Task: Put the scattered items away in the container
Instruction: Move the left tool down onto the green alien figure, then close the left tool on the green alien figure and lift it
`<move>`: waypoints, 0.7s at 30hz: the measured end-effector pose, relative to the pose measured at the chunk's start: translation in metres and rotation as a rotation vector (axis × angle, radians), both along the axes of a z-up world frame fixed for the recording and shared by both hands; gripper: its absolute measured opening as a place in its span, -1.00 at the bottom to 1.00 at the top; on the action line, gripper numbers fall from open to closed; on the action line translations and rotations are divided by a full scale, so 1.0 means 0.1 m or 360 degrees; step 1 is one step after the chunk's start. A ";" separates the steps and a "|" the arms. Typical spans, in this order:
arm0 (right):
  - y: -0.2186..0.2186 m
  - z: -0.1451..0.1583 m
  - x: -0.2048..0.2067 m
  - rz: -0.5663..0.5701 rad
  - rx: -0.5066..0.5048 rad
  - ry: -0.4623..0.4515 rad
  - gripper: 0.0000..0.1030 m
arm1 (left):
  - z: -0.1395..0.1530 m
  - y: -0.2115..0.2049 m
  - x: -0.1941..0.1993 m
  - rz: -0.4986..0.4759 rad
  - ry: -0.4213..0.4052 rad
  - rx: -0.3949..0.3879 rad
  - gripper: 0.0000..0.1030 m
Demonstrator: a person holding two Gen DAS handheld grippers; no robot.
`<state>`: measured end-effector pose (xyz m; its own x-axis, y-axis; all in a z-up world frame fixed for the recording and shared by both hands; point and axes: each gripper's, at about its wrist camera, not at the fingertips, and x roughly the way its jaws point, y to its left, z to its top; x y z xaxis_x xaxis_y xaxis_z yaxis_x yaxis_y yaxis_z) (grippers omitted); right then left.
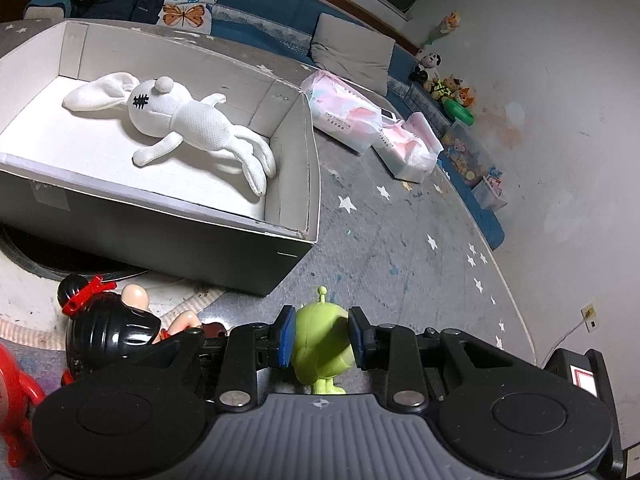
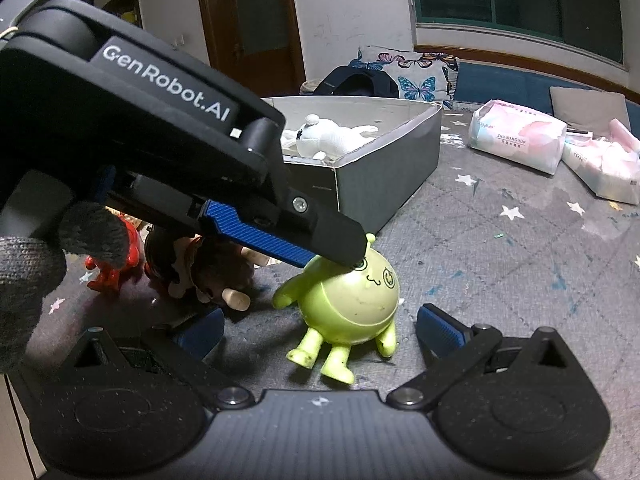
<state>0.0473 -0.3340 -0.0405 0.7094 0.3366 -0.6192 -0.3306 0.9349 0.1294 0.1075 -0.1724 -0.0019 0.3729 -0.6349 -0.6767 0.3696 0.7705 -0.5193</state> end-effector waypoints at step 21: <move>-0.18 0.06 -0.04 -0.0085 0.0101 -0.0002 0.33 | -0.04 0.03 0.04 0.0032 0.0069 -0.0049 -0.36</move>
